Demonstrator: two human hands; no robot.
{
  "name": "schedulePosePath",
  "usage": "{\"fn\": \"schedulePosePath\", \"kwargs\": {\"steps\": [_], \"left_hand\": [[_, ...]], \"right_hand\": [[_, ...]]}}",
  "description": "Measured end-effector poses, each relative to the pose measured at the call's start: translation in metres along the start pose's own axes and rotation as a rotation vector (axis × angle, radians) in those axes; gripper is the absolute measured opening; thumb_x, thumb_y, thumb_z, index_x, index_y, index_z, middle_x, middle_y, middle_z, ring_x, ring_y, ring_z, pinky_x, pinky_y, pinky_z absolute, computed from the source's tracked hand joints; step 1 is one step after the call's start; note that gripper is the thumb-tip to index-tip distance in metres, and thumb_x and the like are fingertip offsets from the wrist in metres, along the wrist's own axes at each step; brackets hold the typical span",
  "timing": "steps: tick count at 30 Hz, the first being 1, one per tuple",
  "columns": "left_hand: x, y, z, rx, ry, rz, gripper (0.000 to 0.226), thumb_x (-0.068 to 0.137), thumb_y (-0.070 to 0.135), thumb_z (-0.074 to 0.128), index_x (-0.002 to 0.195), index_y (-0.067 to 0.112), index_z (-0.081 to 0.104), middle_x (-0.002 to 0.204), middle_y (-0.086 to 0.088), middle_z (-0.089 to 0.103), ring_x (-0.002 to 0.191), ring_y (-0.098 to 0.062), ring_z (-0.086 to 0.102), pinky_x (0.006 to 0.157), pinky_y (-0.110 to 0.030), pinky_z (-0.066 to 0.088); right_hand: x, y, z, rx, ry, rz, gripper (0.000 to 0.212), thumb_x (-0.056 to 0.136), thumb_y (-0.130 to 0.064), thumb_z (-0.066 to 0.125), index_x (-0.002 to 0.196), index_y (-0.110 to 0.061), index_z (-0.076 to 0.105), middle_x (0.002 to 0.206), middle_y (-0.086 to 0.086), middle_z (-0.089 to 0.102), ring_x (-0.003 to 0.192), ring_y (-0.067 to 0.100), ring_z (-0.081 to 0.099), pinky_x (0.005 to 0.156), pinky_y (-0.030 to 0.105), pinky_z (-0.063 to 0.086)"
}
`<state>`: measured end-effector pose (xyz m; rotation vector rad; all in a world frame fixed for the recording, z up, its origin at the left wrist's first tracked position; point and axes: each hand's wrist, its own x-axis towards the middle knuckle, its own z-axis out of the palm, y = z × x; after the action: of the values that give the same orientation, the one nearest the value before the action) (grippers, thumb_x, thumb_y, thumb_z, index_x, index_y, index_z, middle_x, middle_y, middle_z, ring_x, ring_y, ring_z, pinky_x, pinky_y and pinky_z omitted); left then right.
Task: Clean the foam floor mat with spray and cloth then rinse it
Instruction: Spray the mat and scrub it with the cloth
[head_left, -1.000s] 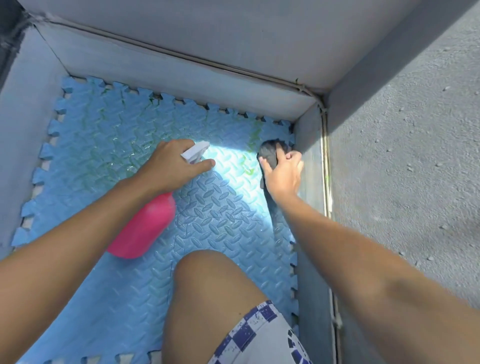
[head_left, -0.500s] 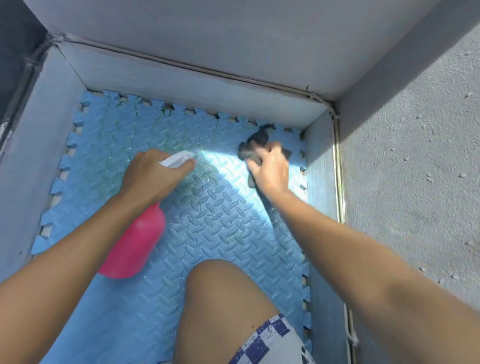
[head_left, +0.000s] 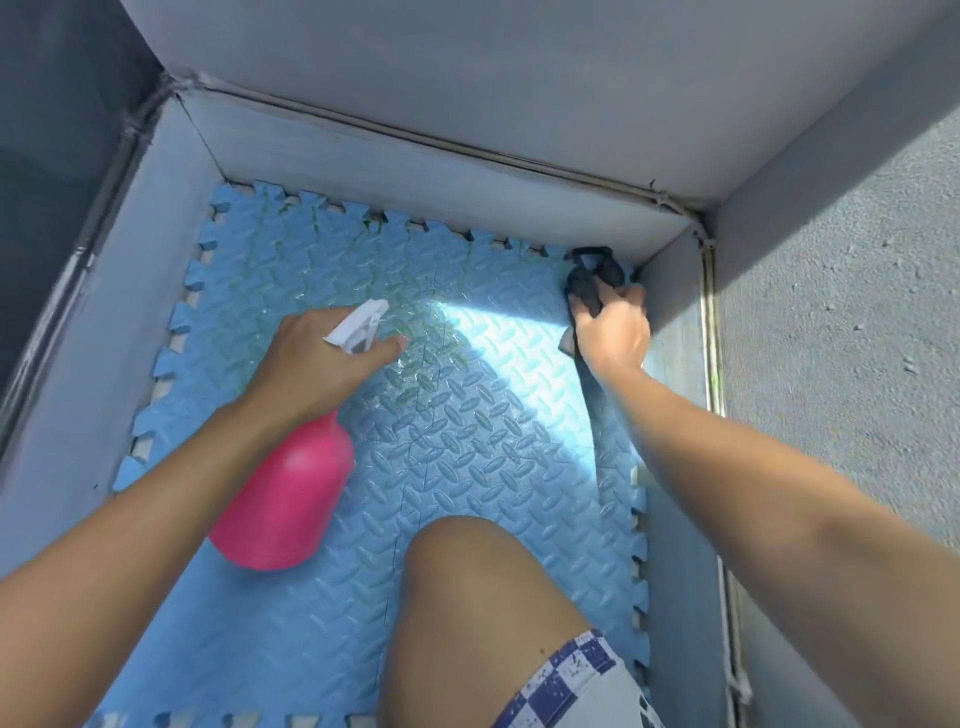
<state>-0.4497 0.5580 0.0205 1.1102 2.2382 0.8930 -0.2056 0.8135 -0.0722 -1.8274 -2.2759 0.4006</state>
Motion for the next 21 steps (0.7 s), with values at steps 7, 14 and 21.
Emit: {"fn": "schedulePosePath", "kwargs": {"steps": [7,14,21], "left_hand": [[-0.012,-0.021,-0.009,0.044,-0.068,-0.064,0.066,0.072,0.068,0.067,0.061,0.007,0.045,0.061,-0.015,0.046,0.059,-0.022,0.037,0.063,-0.039,0.045],[-0.025,-0.050,-0.009,0.135,-0.231,-0.164,0.081,0.063,0.085,0.064,0.078,0.006,0.068,0.058,-0.004,0.054,0.056,-0.015,0.042,0.063,-0.037,0.049],[-0.044,-0.061,-0.022,0.195,-0.209,-0.189,0.073,0.065,0.073,0.068,0.054,0.005,0.043,0.047,-0.003,0.037,0.050,-0.020,0.039,0.053,-0.037,0.040]], "right_hand": [[0.026,-0.058,0.022,-0.044,-0.064,-0.198,0.057,0.094,-0.059,0.047,0.143,-0.030,0.051,0.130,0.009,0.049,0.117,0.031,0.055,0.086,0.036,0.052],[-0.015,-0.086,0.029,-0.037,-0.138,-0.428,0.052,0.091,-0.059,0.052,0.139,-0.041,0.053,0.128,0.004,0.054,0.109,0.028,0.060,0.084,0.035,0.053],[-0.025,-0.070,0.020,0.040,-0.085,-0.289,0.044,0.091,-0.049,0.056,0.134,-0.038,0.059,0.125,0.008,0.056,0.110,0.032,0.059,0.093,0.036,0.049]]}}
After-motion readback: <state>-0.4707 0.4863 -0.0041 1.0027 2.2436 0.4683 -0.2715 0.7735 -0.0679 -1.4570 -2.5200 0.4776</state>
